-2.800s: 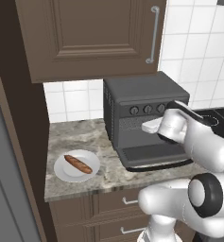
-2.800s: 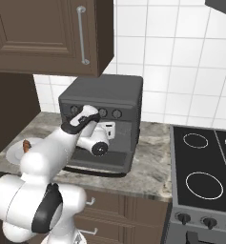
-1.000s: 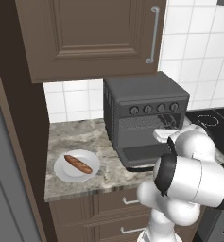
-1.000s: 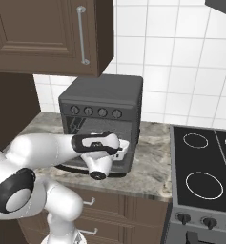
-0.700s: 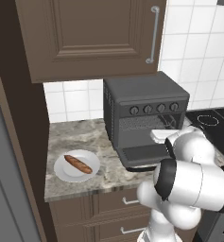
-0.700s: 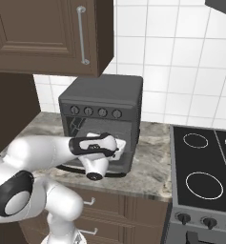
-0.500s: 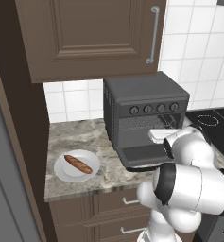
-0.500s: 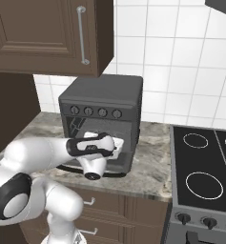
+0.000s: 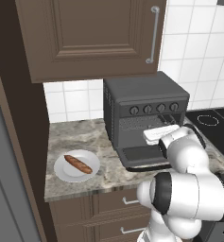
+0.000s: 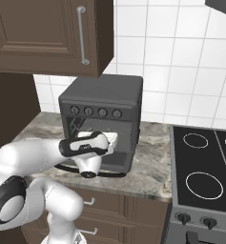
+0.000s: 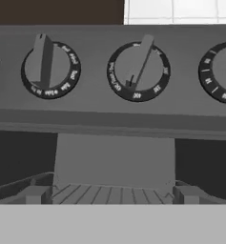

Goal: Pull the toaster oven rack outwards. Pick up the baguette from the plate and place it on the toaster oven rack. Close the toaster oven door fully and set the temperature to the lowest setting.

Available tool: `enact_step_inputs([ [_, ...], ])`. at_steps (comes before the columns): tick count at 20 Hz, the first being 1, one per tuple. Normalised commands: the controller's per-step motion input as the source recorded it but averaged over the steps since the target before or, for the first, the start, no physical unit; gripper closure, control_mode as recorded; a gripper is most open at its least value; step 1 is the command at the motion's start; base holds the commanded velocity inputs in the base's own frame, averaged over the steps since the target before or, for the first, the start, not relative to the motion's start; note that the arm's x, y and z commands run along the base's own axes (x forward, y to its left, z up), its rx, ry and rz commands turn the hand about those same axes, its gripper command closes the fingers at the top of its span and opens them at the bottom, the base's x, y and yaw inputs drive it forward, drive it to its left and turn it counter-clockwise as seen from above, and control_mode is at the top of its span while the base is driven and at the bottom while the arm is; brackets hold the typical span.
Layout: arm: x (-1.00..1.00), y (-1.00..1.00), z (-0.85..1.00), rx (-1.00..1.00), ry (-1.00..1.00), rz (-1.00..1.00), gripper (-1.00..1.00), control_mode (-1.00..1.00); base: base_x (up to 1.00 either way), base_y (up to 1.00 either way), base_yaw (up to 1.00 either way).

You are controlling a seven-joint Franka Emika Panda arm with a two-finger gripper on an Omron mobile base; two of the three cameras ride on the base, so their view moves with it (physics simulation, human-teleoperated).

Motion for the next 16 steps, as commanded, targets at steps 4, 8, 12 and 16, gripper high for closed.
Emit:
enact_step_inputs([
  [4, 0.24, 0.21, 0.0, -0.08, 0.02, 0.02, -1.0, -1.0, 0.0, 0.0, 0.0],
  [8, 0.4, 0.02, 0.0, 0.0, 0.19, 0.0, -1.0, -1.0, 0.0, 0.0, 0.0],
  [12, 0.44, 0.0, 0.0, 0.0, 0.2, 0.0, -1.0, -1.0, 0.0, 0.0, 0.0],
  [16, 0.44, 0.0, 0.0, 0.0, 0.18, 0.0, -1.0, -1.0, 0.0, 0.0, 0.0],
])
